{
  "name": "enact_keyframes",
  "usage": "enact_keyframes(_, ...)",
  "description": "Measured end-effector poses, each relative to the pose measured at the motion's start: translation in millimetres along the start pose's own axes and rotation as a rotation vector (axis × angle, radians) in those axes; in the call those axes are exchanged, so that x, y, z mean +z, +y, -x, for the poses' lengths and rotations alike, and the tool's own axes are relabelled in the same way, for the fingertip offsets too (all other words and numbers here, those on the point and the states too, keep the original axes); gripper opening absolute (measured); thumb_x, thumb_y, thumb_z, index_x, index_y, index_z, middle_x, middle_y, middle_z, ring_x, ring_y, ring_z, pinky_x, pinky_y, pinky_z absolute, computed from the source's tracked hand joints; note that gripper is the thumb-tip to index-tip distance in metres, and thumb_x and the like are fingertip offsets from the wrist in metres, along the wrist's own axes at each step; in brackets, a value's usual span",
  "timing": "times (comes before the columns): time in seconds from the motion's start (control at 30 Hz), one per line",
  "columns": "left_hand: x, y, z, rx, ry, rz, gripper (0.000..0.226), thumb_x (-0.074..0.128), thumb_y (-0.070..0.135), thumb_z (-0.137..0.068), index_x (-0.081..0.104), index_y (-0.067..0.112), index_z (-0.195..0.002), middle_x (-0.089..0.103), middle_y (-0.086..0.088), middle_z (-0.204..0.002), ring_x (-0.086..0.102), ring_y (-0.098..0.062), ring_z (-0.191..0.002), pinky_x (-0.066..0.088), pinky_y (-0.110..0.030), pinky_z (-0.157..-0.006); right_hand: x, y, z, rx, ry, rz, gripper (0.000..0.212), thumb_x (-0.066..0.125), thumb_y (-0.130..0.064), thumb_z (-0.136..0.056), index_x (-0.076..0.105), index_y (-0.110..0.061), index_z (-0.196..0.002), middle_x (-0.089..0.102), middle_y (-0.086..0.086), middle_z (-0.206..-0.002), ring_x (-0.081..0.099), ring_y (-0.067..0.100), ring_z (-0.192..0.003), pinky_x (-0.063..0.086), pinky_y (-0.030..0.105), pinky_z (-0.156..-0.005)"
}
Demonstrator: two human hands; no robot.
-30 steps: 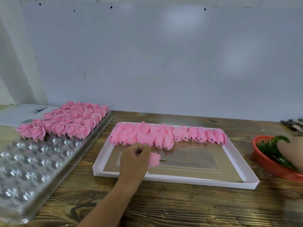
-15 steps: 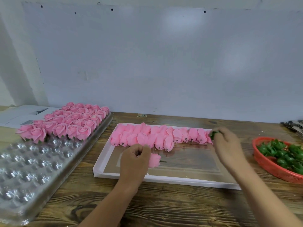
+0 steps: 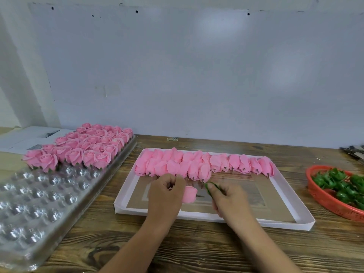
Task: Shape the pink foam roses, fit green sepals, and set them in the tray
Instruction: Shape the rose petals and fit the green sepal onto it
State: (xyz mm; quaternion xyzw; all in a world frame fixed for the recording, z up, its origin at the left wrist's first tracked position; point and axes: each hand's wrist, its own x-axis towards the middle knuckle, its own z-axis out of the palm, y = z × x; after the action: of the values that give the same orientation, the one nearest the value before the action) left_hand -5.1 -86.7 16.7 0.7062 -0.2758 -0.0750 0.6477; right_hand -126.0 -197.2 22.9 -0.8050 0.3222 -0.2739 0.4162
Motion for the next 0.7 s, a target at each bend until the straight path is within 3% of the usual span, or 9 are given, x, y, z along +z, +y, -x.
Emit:
enact_keyframes(0.1, 1, 4, 4, 0.035, -0.004, 0.002, 0.032, 0.059, 0.025, -0.092, 0.059, 0.015, -0.062, 0.049, 0.008, -0.053, 0.046, -0.004, -0.053, 0.042, -0.03, -0.053, 3, -4, 4, -0.009, 0.025, 0.089, 0.043, 0.061, -0.024, -0.094, 0.056, -0.006, -0.056, 0.053, 0.005, -0.05, 0.047, 0.015, -0.052, 0.035, 0.033, -0.056)
enact_keyframes(0.2, 2, 6, 7, 0.072, -0.007, 0.011, 0.036, 0.058, 0.025, -0.092, 0.058, 0.025, -0.055, 0.049, 0.012, -0.051, 0.047, -0.001, -0.052, 0.042, -0.026, -0.051, 8, -10, 12, -0.05, 0.0, 0.143, 0.031, 0.059, -0.017, -0.09, 0.059, -0.023, -0.06, 0.057, -0.005, -0.053, 0.052, 0.007, -0.054, 0.042, 0.032, -0.059)
enact_keyframes(0.27, 3, 7, 9, 0.09, 0.005, 0.014, 0.04, 0.058, 0.023, -0.093, 0.055, 0.029, -0.053, 0.048, 0.012, -0.05, 0.046, -0.001, -0.051, 0.041, -0.022, -0.05, 9, -15, 17, -0.072, -0.026, 0.13, 0.027, 0.055, -0.016, -0.088, 0.064, -0.034, -0.07, 0.06, -0.015, -0.056, 0.056, 0.004, -0.058, 0.042, 0.023, -0.058)
enact_keyframes(0.37, 3, 6, 9, 0.115, 0.058, 0.007, 0.041, 0.058, 0.02, -0.093, 0.053, 0.025, -0.052, 0.047, 0.011, -0.049, 0.045, -0.001, -0.05, 0.039, -0.014, -0.049, 9, -19, 21, -0.11, -0.044, 0.108, 0.025, 0.055, -0.018, -0.086, 0.064, -0.037, -0.073, 0.062, -0.022, -0.064, 0.057, 0.001, -0.063, 0.041, 0.016, -0.055)
enact_keyframes(0.43, 2, 6, 7, 0.118, 0.082, -0.004, 0.041, 0.059, 0.018, -0.094, 0.052, 0.022, -0.054, 0.046, 0.01, -0.049, 0.043, -0.001, -0.049, 0.038, -0.014, -0.049, 9, -22, 23, -0.081, -0.055, 0.024, 0.018, 0.057, -0.023, -0.084, 0.069, -0.037, -0.086, 0.066, -0.019, -0.072, 0.06, 0.002, -0.066, 0.047, 0.015, -0.062)
enact_keyframes(0.53, 0, 4, 4, 0.118, 0.105, -0.023, 0.04, 0.058, 0.02, -0.094, 0.053, 0.019, -0.054, 0.046, 0.008, -0.048, 0.042, -0.002, -0.049, 0.038, -0.016, -0.05, 10, -25, 26, 0.037, -0.122, -0.237, 0.028, 0.061, -0.026, -0.08, 0.069, -0.038, -0.104, 0.071, -0.007, -0.084, 0.069, 0.012, -0.077, 0.06, 0.034, -0.07)
enact_keyframes(0.63, 0, 2, 3, 0.11, 0.12, -0.017, 0.04, 0.058, 0.021, -0.093, 0.051, 0.018, -0.054, 0.045, 0.008, -0.047, 0.043, -0.003, -0.049, 0.038, -0.014, -0.049, 10, -29, 27, 0.081, -0.18, -0.439, 0.035, 0.063, -0.008, -0.088, 0.066, -0.035, -0.11, 0.072, 0.007, -0.092, 0.07, 0.014, -0.076, 0.057, 0.024, -0.062)
enact_keyframes(0.7, 0, 2, 3, 0.101, 0.125, -0.016, 0.04, 0.058, 0.021, -0.094, 0.052, 0.017, -0.054, 0.046, 0.008, -0.048, 0.043, -0.003, -0.049, 0.038, -0.014, -0.049, 9, -30, 27, 0.087, -0.195, -0.515, 0.035, 0.059, -0.001, -0.092, 0.065, -0.03, -0.112, 0.073, 0.005, -0.09, 0.07, 0.013, -0.077, 0.056, 0.022, -0.064)
